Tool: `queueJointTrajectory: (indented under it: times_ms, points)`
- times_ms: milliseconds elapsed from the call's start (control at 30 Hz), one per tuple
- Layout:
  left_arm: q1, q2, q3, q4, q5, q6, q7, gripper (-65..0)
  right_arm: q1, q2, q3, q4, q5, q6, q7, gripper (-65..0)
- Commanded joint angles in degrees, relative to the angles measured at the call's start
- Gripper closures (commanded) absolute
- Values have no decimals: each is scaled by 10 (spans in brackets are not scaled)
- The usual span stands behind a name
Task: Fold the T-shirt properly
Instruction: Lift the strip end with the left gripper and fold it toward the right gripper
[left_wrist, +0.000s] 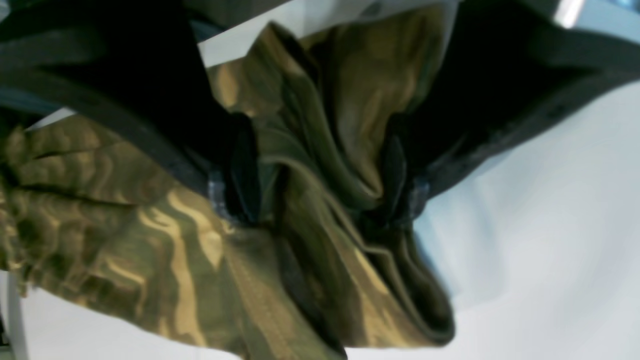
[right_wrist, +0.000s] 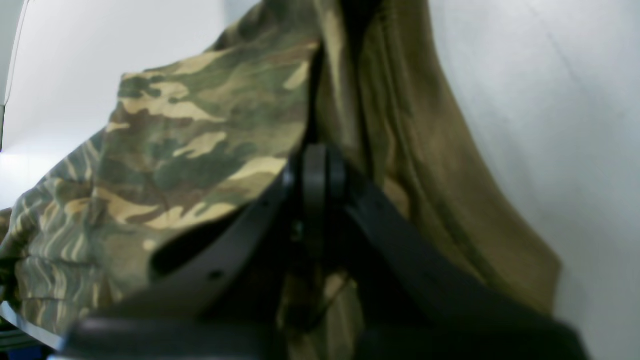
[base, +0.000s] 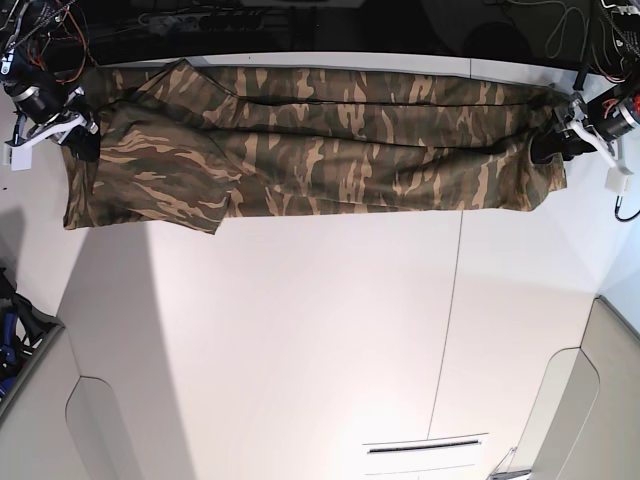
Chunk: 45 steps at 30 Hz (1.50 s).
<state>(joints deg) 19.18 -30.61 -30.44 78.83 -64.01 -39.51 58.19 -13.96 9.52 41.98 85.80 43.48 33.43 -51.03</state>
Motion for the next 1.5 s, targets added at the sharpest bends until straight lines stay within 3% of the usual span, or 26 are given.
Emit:
queueJointTrajectory:
  times_ms: [0,100,233,533,700,1100,1233,1367,1467]
  points:
    - [-1,-10,2,6,-5,-5,-2,-400,3,9,3,9,11,4,10,0]
    - [-1,-10,18,6,-5,-5,-2,-285,3,9,3,9,11,4,9,0]
    - [-2,-10,36,6,-5,-5,-14,-1,3,9,3,9,12,4,9,0]
    - [-22,-12,34,7,-5,-5,-44,0,3,12,3,9,102,5,-34,0]
    - [-51,-37,34,7,-4,-5,-42,0,3,12,3,27,155,14,-63,0]
    - [-89,-132,34,7,30,-5,-40,0,5,12,3,74,155,13,-65,0]
    - [-88,-140,34,27,35,16,-35,0,6,12,3,74,155,13,-65,0]
    - [-88,-140,34,94,37,17,-18,0,6,12,3,74,155,13,-65,-66]
    - [-88,-138,34,165,37,47,-4,0,6,12,3,74,155,13,-65,-66]
